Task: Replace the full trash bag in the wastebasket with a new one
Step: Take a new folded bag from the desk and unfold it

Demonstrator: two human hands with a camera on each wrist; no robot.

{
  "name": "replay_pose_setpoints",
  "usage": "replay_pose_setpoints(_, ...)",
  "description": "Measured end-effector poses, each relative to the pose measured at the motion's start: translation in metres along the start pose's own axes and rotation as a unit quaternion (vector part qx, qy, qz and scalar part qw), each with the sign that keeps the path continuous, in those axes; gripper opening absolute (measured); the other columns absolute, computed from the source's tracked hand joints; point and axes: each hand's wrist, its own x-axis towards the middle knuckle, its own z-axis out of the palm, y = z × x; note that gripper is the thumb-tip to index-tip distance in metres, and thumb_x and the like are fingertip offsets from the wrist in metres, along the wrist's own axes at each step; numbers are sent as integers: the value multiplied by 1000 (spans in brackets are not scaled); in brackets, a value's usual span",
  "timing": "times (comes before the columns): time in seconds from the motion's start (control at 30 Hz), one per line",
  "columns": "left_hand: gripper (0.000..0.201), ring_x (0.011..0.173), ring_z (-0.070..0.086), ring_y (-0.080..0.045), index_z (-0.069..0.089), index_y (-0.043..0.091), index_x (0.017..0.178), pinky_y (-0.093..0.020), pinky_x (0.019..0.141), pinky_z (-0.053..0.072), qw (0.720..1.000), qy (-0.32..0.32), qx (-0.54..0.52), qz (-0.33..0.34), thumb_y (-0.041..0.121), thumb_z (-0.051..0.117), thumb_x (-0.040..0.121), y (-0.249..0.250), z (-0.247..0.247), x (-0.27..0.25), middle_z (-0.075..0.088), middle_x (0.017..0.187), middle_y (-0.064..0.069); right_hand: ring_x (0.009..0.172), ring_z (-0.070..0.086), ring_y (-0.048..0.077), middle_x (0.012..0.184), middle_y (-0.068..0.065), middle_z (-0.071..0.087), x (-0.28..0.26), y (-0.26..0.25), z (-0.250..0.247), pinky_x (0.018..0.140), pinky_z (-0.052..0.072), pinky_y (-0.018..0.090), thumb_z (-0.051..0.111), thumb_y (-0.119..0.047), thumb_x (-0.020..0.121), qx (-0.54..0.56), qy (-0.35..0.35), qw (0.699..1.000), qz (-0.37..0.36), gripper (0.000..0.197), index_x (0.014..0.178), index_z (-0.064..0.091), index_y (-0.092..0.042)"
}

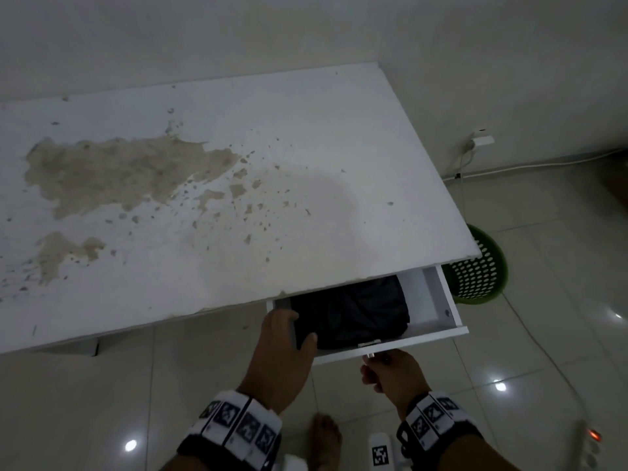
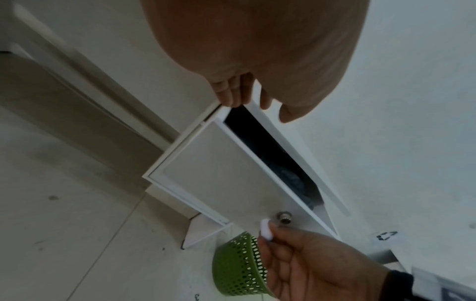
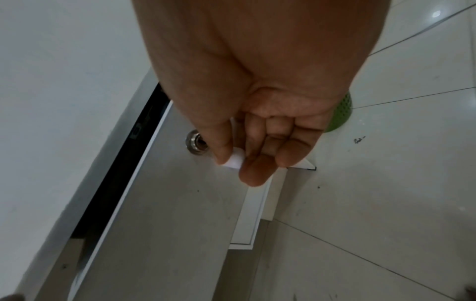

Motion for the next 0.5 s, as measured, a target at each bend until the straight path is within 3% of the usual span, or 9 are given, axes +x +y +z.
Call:
replay_pose_setpoints(0.1,51,89,56,-10,41,10,132,-20,67,43,996,-24,-29,-75,37,63,94,10,14,21,53,119,-2,62,67,21,70,11,73,2,3,-1,60,46,31,62,-11,91,-4,2,1000,1,12,85,68,-1)
replay_pose_setpoints(0.13,59,89,58,-11,38,9,134,-21,68,46,993,-22,-61,-99,37,66,91,11,19,27,56,117,-3,63,67,21,70,12,73,3,4,-1,59,46,31,62,-11,90,-6,3,1000,1,13,85,68,-1)
replay_pose_setpoints(0.2,78,104,61,-21,34,5,139,-29,84,52,985,6,-110,-130,43,73,83,8,32,38,57,127,-9,63,68,20,71,12,73,3,6,0,59,47,30,61,-11,90,-9,2,1000,0,13,82,68,-2)
replay_pose_setpoints(0.27,102,124,55,-29,26,1,146,-39,102,50,982,36,-117,-147,52,76,72,1,45,47,51,141,-15,64,67,21,71,14,73,3,8,0,60,47,31,61,-10,90,-13,2,1000,-6,16,77,68,-3)
replay_pose_setpoints(0.33,116,132,50,-31,20,-1,150,-41,109,45,980,47,-111,-159,54,80,69,-2,53,52,46,148,-16,64,67,21,71,14,73,3,10,2,60,47,31,60,-9,89,-12,-1,1000,-7,18,74,68,-4)
replay_pose_setpoints(0.43,130,126,57,-26,30,2,149,-35,105,49,977,34,-102,-183,70,82,52,-9,61,57,53,143,-10,62,65,20,70,12,72,4,14,5,58,46,30,61,-9,90,-2,-4,1000,-6,17,77,68,-3)
replay_pose_setpoints(0.5,106,117,62,-26,48,4,140,-34,98,53,977,37,-109,-179,62,85,59,-10,63,57,62,133,-8,61,65,19,70,11,71,4,16,6,58,46,29,62,-11,90,4,-6,1000,-5,16,77,68,-4)
